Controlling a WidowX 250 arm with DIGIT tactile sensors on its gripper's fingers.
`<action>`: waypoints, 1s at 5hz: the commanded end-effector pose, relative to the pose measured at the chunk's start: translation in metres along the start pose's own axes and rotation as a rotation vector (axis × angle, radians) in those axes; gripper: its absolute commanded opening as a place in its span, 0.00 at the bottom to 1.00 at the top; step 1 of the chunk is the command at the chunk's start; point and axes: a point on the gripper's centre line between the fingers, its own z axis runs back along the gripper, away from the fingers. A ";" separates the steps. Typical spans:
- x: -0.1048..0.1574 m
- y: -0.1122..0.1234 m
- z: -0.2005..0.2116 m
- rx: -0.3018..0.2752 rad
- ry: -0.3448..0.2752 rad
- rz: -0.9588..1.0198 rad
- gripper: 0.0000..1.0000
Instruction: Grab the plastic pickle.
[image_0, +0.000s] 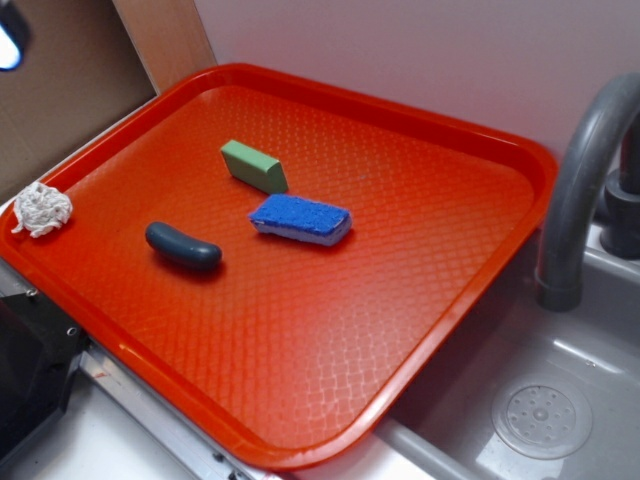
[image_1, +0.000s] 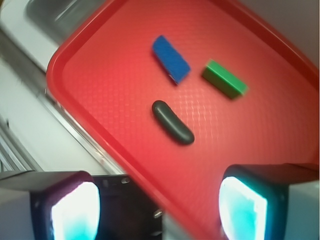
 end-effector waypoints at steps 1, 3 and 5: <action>0.039 0.010 -0.050 0.086 0.092 -0.487 1.00; 0.042 -0.009 -0.103 0.034 0.192 -0.658 1.00; 0.035 -0.001 -0.140 0.021 0.296 -0.621 1.00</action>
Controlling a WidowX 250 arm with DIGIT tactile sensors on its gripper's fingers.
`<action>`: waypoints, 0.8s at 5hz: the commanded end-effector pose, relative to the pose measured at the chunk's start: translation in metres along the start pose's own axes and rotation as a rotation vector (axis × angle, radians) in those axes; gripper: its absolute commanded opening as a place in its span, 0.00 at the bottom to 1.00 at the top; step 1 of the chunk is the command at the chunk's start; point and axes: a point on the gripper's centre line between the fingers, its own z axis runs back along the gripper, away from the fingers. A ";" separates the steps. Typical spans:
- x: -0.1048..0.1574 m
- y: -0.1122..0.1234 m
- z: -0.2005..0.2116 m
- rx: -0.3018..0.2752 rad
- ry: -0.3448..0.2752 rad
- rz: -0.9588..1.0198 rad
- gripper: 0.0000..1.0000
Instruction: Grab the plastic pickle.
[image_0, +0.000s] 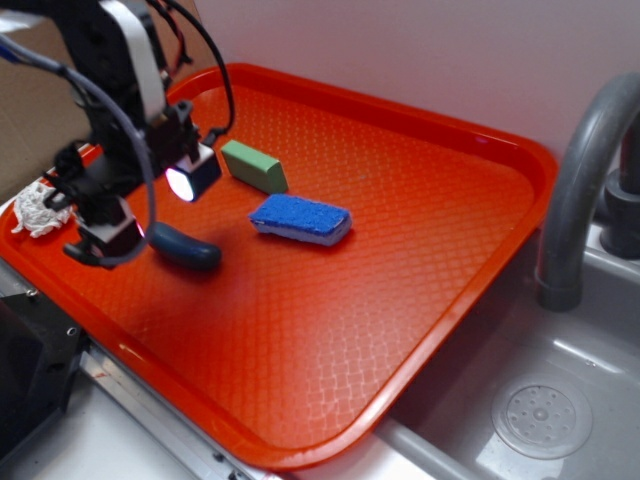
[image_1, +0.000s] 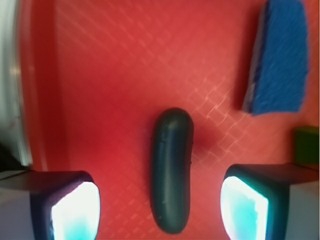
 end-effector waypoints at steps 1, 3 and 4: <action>0.011 0.005 -0.029 -0.030 0.017 0.002 1.00; 0.015 -0.001 -0.043 -0.014 0.069 -0.029 0.00; 0.014 0.000 -0.041 -0.006 0.067 -0.029 0.00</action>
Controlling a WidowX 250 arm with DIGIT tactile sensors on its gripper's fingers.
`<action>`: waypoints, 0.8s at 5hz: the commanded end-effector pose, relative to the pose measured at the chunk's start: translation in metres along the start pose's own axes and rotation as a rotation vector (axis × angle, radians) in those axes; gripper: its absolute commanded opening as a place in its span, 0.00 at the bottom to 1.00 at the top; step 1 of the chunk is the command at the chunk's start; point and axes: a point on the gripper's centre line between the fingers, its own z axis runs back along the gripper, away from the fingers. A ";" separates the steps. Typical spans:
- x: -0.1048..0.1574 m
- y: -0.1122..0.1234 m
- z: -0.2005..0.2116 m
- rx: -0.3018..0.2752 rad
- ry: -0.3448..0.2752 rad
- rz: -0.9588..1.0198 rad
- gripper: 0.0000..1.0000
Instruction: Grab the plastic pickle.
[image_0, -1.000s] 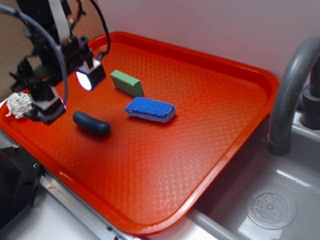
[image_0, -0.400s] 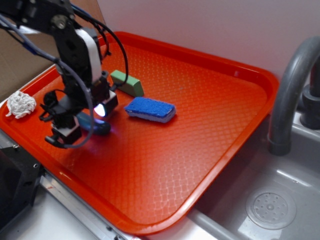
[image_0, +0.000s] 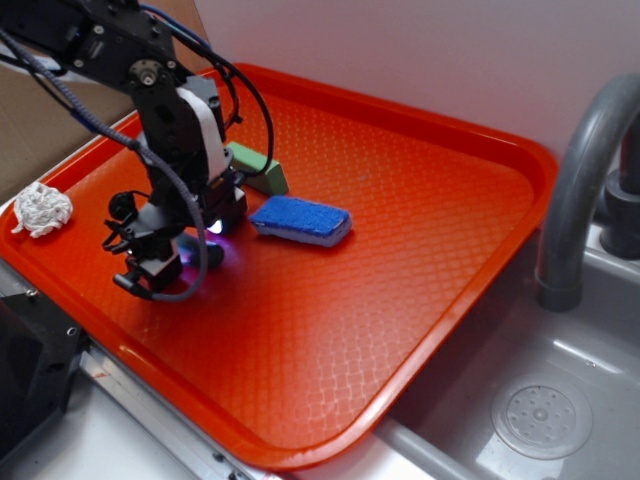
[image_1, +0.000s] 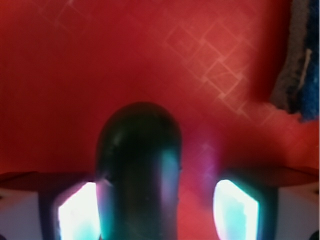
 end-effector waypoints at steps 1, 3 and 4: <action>0.004 -0.006 0.001 0.006 0.025 0.008 0.00; -0.028 0.003 0.076 -0.061 0.046 0.403 0.00; -0.046 -0.002 0.105 -0.082 0.094 0.655 0.00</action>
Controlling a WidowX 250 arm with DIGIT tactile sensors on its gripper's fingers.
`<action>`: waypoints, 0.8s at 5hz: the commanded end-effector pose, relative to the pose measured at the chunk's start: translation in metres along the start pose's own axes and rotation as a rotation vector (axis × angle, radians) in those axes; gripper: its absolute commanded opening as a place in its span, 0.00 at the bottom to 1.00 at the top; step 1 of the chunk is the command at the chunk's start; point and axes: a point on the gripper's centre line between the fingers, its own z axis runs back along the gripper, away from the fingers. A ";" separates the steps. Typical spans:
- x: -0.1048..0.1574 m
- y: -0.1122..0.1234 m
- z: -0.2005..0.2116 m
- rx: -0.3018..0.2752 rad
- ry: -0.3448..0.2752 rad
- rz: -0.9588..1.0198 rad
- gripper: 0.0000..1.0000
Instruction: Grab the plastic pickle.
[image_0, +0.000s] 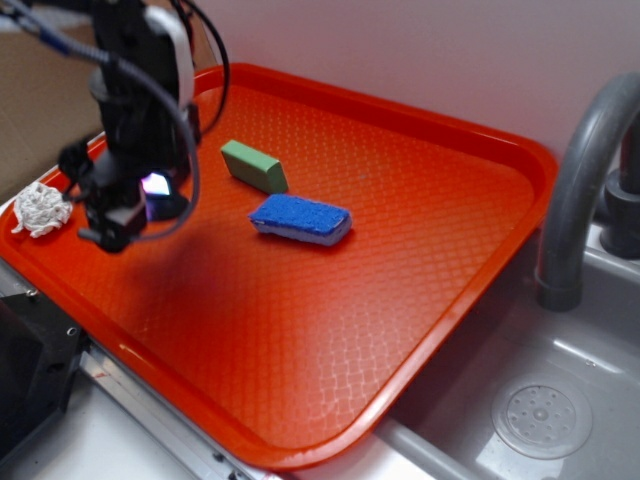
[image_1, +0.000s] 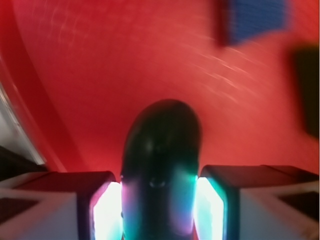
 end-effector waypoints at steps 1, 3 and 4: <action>-0.033 -0.005 0.062 -0.012 0.017 0.512 0.00; -0.071 -0.019 0.105 -0.141 -0.133 0.889 0.00; -0.078 -0.018 0.112 -0.109 -0.241 0.888 0.00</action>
